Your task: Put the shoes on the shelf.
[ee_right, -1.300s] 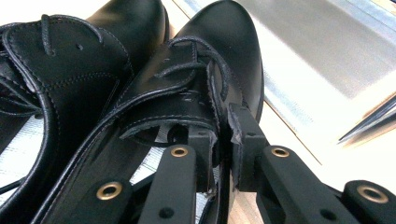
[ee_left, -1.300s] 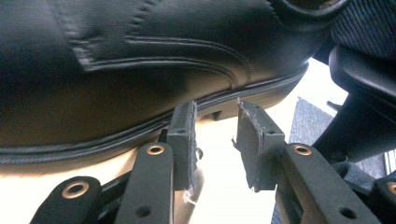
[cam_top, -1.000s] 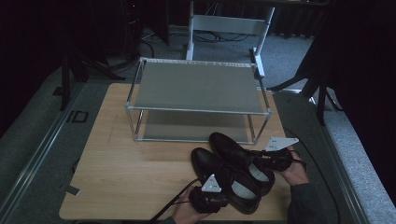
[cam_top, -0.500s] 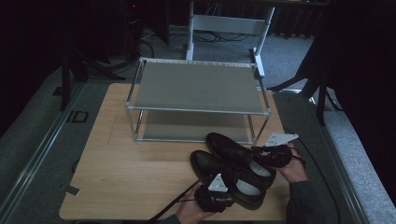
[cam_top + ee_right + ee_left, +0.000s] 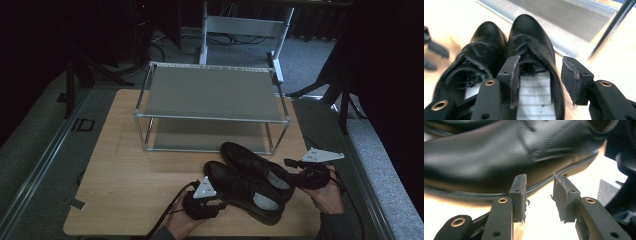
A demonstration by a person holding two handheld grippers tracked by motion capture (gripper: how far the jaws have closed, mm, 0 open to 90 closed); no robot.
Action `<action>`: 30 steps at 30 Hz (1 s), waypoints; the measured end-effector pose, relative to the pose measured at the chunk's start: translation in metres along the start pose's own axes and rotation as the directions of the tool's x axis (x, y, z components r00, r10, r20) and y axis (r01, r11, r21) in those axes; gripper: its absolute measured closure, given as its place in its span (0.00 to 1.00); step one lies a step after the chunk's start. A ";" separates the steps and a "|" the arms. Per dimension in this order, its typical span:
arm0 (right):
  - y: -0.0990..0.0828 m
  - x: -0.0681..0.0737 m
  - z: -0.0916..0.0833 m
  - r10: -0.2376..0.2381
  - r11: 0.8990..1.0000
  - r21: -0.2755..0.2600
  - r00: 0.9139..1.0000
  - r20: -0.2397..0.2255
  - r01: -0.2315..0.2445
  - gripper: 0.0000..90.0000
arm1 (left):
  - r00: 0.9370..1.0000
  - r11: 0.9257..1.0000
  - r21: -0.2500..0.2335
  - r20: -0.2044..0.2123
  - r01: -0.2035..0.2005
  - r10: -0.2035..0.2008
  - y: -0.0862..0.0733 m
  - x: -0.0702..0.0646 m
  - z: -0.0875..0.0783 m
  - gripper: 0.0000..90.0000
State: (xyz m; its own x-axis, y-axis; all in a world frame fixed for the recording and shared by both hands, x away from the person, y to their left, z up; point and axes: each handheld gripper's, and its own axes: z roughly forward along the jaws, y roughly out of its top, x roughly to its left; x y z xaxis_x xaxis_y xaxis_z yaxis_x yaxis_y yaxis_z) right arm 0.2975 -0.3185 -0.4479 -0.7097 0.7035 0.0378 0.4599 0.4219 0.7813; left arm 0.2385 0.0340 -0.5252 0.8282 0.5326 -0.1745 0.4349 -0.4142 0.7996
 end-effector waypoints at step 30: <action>-0.020 0.036 0.002 0.021 0.991 0.129 1.000 0.001 -0.021 0.55 | 0.992 0.996 -0.051 -0.098 0.069 -0.074 -0.004 0.027 -0.024 0.69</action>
State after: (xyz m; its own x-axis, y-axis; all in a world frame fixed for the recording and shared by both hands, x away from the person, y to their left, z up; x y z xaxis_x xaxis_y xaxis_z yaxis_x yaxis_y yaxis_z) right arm 0.2634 -0.3007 -0.4632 -0.6996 0.7125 0.0539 0.5397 0.4775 0.6934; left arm 0.2502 0.0678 -0.5189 0.7551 0.6315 -0.1763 0.4725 -0.3379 0.8140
